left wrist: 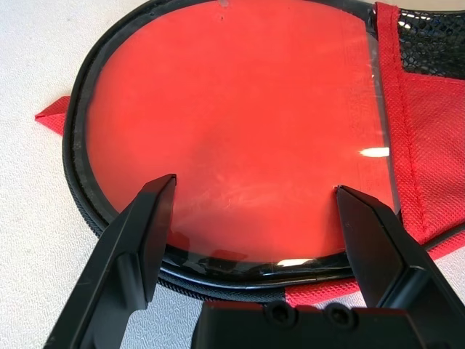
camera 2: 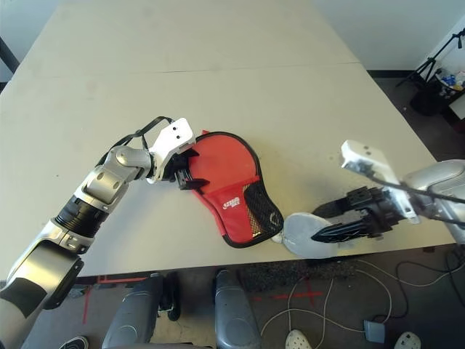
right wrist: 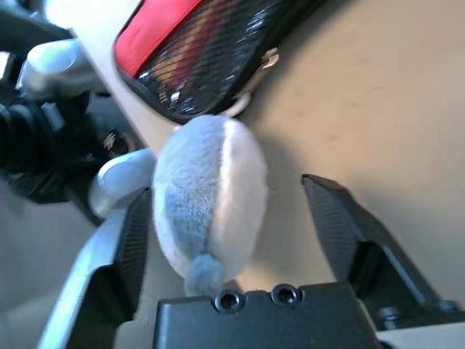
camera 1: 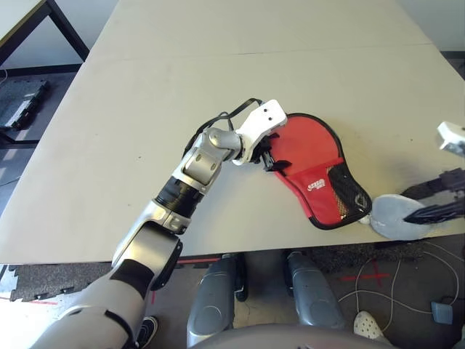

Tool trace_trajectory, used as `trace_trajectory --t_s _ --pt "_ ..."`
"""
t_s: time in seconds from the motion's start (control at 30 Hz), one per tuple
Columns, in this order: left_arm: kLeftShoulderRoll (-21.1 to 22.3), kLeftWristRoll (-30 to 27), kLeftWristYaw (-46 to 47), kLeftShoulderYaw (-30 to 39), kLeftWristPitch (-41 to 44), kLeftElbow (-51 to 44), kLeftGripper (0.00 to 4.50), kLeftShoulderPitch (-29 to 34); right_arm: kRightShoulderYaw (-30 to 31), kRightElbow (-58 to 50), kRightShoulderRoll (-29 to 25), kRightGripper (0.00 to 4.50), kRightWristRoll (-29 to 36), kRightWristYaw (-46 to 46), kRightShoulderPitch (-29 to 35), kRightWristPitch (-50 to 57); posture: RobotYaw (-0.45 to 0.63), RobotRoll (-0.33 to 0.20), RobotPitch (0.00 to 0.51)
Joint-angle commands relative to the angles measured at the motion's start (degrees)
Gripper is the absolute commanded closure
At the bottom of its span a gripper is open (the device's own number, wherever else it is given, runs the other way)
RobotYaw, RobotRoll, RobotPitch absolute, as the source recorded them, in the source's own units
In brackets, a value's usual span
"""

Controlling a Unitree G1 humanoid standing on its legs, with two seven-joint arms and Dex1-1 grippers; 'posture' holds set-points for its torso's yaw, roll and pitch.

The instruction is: Store the ping-pong paddle in its case and zip it.

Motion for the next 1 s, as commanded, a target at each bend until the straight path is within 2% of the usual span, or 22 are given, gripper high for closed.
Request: trace_trajectory --t_s 0.03,0.13,0.23,0.4,0.53,0.63,0.9,1.0 --pt "0.4 1.7 0.2 -2.4 1.8 2.0 0.00 2.4 -0.9 6.3 3.7 0.04 -4.5 0.1 -3.9 -0.9 -0.18 0.000 0.221" --pt "0.4 0.8 1.2 -0.4 2.1 0.4 0.00 2.2 -3.3 12.8 8.8 0.04 -7.6 -4.0 -7.7 -3.8 -0.18 0.000 0.222" --pt "0.5 -1.4 2.7 4.0 1.9 -2.6 0.00 2.1 -8.5 19.6 15.3 0.04 -8.1 -11.7 -12.3 -5.4 -0.17 0.000 0.224" --pt "0.6 -9.0 6.9 16.7 4.6 -10.1 0.00 2.3 -18.9 28.9 23.6 0.04 -8.4 -28.0 -17.0 -14.5 -0.16 0.000 0.228" --pt "1.3 -14.2 10.4 25.1 7.1 -15.6 0.00 4.4 -24.8 32.3 27.7 0.04 -8.8 -37.9 -17.3 -21.4 -0.14 0.000 0.229" --pt "2.7 -15.2 15.2 30.9 6.5 -16.1 0.00 6.6 -27.7 34.3 30.1 0.04 -10.0 -44.8 -16.3 -28.3 -0.13 0.000 0.228" --pt "4.2 -15.2 29.8 44.5 -2.6 -13.1 0.00 14.4 -33.3 39.8 34.5 0.04 -10.3 -56.3 -15.0 -37.6 -0.08 0.000 0.227" --pt "3.5 -14.6 34.7 48.3 -9.6 -11.1 0.00 18.2 -34.5 42.2 35.9 0.04 -10.5 -59.7 -14.5 -40.0 -0.07 0.000 0.226"
